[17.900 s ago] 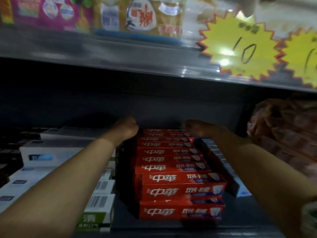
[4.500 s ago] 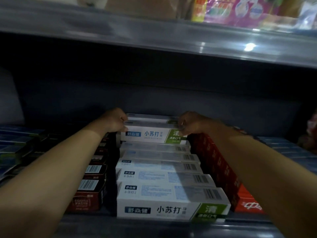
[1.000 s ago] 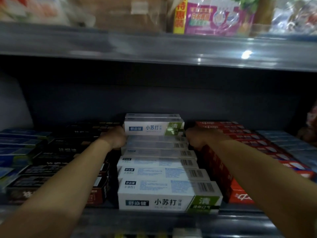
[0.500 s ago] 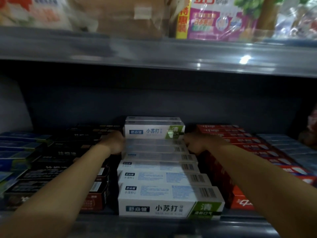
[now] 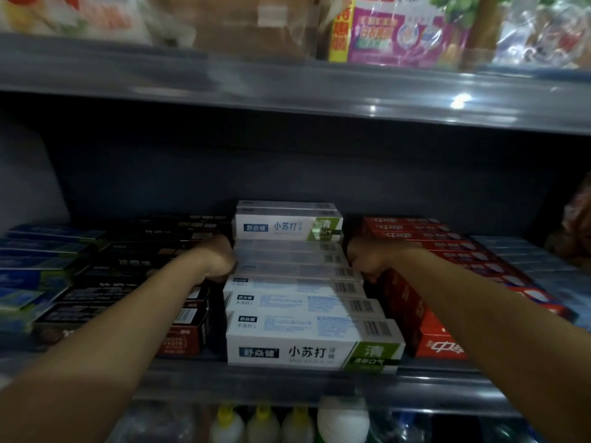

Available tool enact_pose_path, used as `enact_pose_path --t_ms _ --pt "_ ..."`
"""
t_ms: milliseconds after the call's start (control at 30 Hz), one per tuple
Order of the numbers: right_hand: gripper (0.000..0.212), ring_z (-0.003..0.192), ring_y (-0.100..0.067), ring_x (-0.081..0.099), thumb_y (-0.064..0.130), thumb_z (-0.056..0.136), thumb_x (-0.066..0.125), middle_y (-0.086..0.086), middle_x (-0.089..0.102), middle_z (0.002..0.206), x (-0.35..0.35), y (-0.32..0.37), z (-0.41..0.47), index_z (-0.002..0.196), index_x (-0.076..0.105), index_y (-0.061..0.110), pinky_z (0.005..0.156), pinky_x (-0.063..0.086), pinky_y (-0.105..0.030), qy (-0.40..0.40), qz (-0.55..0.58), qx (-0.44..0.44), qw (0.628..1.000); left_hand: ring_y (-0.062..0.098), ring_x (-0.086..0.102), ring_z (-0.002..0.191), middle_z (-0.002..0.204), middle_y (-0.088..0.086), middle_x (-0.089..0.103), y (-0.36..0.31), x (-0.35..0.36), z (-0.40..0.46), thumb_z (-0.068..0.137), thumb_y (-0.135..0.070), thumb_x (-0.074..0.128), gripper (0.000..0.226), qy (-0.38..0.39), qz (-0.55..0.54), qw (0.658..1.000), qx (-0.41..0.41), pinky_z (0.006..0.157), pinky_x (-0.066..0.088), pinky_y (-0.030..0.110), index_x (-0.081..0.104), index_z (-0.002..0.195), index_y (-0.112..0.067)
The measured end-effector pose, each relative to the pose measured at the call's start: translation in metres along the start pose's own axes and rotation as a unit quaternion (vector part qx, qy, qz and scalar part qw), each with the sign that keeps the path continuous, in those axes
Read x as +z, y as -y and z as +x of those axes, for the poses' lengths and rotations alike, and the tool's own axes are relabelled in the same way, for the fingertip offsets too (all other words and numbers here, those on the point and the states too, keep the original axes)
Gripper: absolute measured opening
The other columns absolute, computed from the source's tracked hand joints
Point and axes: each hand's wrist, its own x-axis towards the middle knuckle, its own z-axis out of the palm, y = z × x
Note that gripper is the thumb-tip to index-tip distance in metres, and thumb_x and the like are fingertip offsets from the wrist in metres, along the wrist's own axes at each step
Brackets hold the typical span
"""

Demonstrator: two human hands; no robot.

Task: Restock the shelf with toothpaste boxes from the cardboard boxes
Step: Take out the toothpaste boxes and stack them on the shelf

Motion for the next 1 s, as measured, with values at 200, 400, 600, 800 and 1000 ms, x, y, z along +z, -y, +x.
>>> enact_pose_path --t_ms 200,400,600,800,1000 --pt "0.023 0.057 -0.018 0.057 -0.001 0.091 0.050 -0.010 0.059 0.074 0.000 0.005 -0.015 0.073 0.050 0.012 0.049 0.049 -0.025 0.007 0.002 0.005 1.000 0.027 0.061 0.083 0.085 0.012 0.057 -0.001 -0.003 -0.010 0.083 0.015 0.052 0.019 0.027 -0.062 0.997 -0.023 0.068 0.057 0.035 0.058 0.094 0.000" --pt "0.020 0.065 -0.015 0.062 0.001 0.091 0.052 -0.005 0.059 0.080 0.004 0.011 -0.017 0.076 0.052 0.014 0.055 0.054 -0.023 -0.020 -0.001 0.000 1.000 0.019 0.056 0.069 0.084 0.012 0.060 -0.002 -0.003 -0.015 0.083 0.006 0.052 0.016 0.003 -0.004 1.000 -0.020 0.050 0.044 0.023 0.055 0.073 -0.006" --pt "0.012 0.079 -0.019 0.065 0.001 0.090 0.054 -0.005 0.059 0.085 0.006 0.013 -0.018 0.084 0.055 0.011 0.066 0.058 -0.027 -0.030 0.004 -0.009 1.000 0.016 0.052 0.068 0.079 0.007 0.054 -0.005 -0.003 -0.012 0.081 0.005 0.055 0.009 0.006 0.022 0.999 -0.026 0.050 0.041 0.022 0.055 0.079 -0.004" --pt "0.022 0.073 -0.016 0.057 -0.001 0.088 0.053 -0.001 0.051 0.084 -0.001 0.009 -0.037 0.101 0.050 0.017 0.054 0.051 -0.025 -0.013 -0.077 -0.030 0.996 0.020 0.056 0.080 0.085 0.008 0.055 -0.001 -0.007 -0.022 0.081 0.000 0.065 0.017 0.030 0.026 0.999 -0.007 0.070 0.052 0.030 0.056 0.095 -0.004" --pt "0.027 0.075 -0.014 0.056 0.007 0.092 0.052 0.002 0.051 0.082 0.014 0.000 -0.051 0.074 0.041 0.024 0.063 0.049 -0.025 0.028 -0.168 -0.043 0.984 0.017 0.060 0.070 0.078 0.009 0.059 -0.002 -0.006 -0.047 0.077 0.007 0.071 0.014 0.096 -0.062 0.993 -0.018 0.054 0.056 0.022 0.059 0.075 -0.001"
